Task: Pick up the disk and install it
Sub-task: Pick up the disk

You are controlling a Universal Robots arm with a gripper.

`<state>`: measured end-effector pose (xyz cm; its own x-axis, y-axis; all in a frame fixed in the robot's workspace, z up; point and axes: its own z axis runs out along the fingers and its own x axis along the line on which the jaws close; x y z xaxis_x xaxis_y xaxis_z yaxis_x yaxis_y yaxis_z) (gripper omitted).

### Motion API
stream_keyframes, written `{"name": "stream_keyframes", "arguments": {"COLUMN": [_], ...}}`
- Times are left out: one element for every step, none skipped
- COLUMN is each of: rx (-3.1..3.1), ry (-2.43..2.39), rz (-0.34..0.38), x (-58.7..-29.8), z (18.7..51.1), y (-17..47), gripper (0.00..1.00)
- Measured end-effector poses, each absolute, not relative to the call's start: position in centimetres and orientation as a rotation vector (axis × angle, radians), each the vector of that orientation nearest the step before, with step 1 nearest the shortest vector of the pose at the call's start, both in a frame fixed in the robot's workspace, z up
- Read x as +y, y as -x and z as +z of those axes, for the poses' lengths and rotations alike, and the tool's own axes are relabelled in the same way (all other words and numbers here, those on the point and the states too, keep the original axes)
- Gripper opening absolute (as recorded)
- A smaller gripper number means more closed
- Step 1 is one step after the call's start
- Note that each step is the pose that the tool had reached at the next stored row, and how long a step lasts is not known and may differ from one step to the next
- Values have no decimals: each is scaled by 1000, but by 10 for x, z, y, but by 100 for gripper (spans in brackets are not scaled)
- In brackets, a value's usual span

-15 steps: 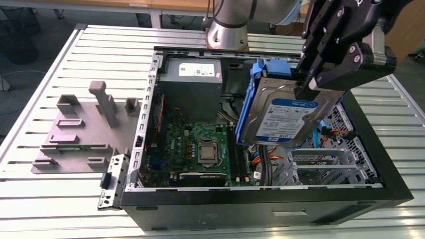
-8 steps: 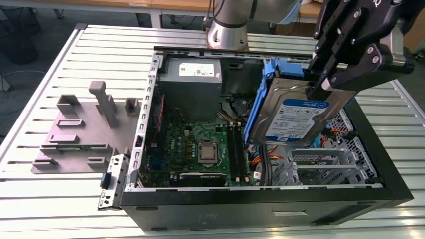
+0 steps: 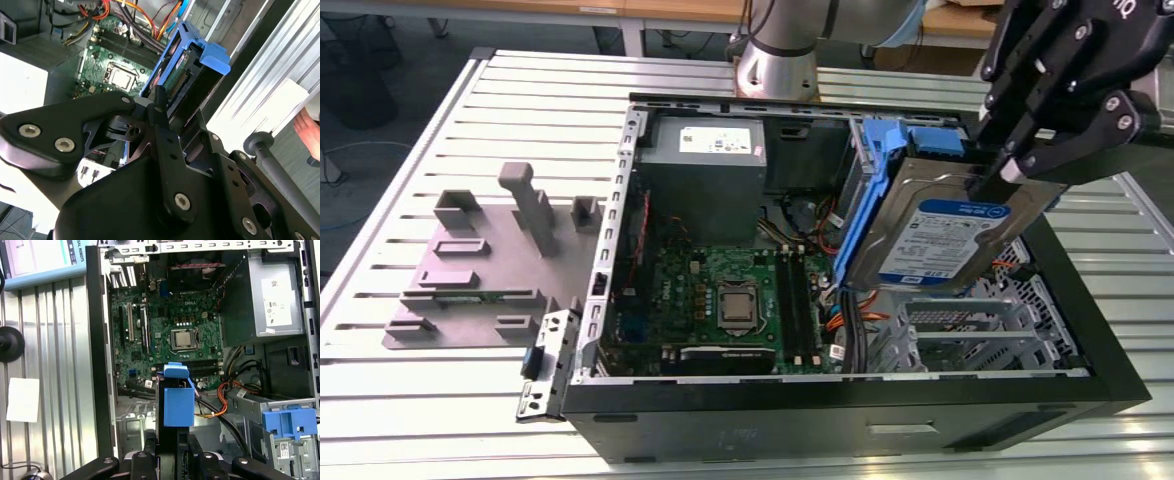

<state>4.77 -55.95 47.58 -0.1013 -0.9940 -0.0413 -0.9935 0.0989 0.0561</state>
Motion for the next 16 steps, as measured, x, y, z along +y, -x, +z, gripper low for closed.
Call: {"name": "stream_keyframes", "arguments": {"rx": [-2321,-2318,-2313,-2308,-2306,-2306,-2306,-2306,-2306,-2306,-2306,-2304,-2300,-2294,-2286,-2277], "ry": [-2104,-2108,-2113,-2118,-2120,-2119,-2120,-2120,-2120,-2120,-2120,-2121,-2125,-2132,-2140,-2149], "rz": [-109,-109,-109,-109,-108,-109,-109,-109,-109,-109,-109,-109,-108,-108,-108,-108], "x": [-559,-559,-559,-559,-559,-559,-559,-559,-559,-559,-559,-559,-559,-559,-559,-559], "z": [476,476,475,475,475,475,475,475,475,475,475,475,475,475,475,475], "y": [-50,-52,-54,-56,-56,-56,-56,-56,-56,-56,-56,-56,-57,-57,-58,-58], "gripper": [35,35,35,35,35,35,35,35,35,35,35,35,35,35,35,35]}}
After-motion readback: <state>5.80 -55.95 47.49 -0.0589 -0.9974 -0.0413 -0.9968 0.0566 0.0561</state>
